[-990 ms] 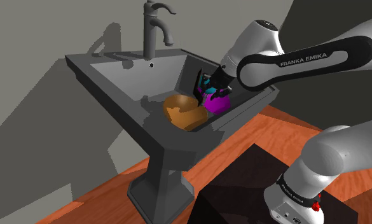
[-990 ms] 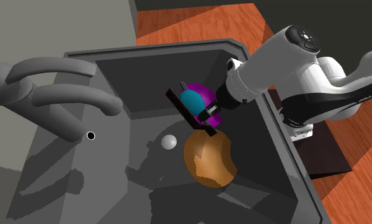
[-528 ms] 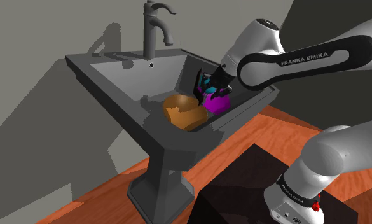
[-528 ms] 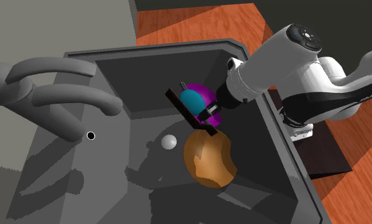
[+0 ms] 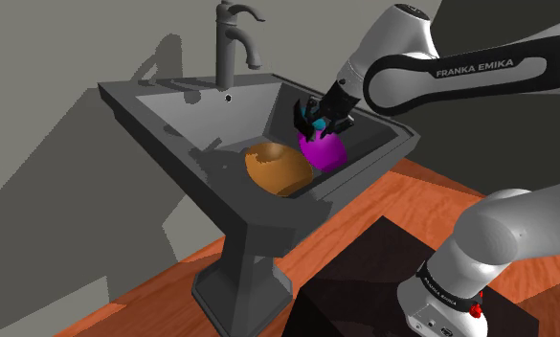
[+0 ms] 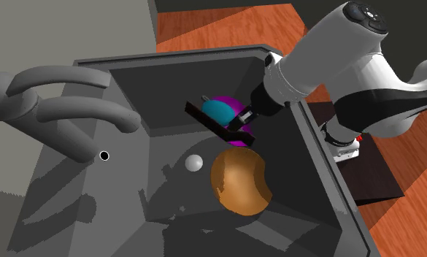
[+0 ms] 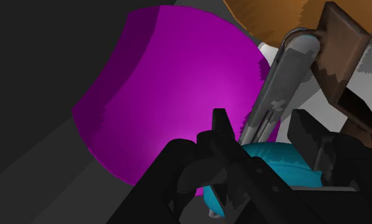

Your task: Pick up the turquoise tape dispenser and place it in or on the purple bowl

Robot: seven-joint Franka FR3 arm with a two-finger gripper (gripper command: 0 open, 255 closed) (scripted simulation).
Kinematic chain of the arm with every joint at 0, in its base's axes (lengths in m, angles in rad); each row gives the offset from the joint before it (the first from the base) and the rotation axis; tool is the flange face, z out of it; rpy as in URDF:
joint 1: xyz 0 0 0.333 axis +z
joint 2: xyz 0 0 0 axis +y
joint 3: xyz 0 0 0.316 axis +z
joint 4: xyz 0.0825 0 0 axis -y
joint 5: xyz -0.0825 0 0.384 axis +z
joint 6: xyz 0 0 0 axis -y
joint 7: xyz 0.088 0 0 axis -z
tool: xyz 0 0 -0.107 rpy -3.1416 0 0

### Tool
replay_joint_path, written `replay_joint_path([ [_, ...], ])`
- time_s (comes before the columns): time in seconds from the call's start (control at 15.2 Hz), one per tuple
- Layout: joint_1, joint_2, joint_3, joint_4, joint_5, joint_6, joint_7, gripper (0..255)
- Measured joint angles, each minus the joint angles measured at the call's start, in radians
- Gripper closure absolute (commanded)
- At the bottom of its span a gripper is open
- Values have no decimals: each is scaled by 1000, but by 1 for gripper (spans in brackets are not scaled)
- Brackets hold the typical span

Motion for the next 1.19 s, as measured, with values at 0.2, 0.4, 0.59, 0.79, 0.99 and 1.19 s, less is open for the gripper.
replay_joint_path([
  [0.2, 1, -15, -8, 31, -2, -46, -3, 255],
  [0.4, 0, -24, -16, 65, -5, -89, -5, 255],
  [0.59, -4, -27, -26, 101, -9, -128, -12, 255],
  [0.79, -5, -33, -31, 139, -12, -172, -12, 255],
  [0.99, -7, -34, -37, 177, -16, -210, -15, 255],
  [1.19, -7, -60, -67, 163, -17, -225, -42, 255],
])
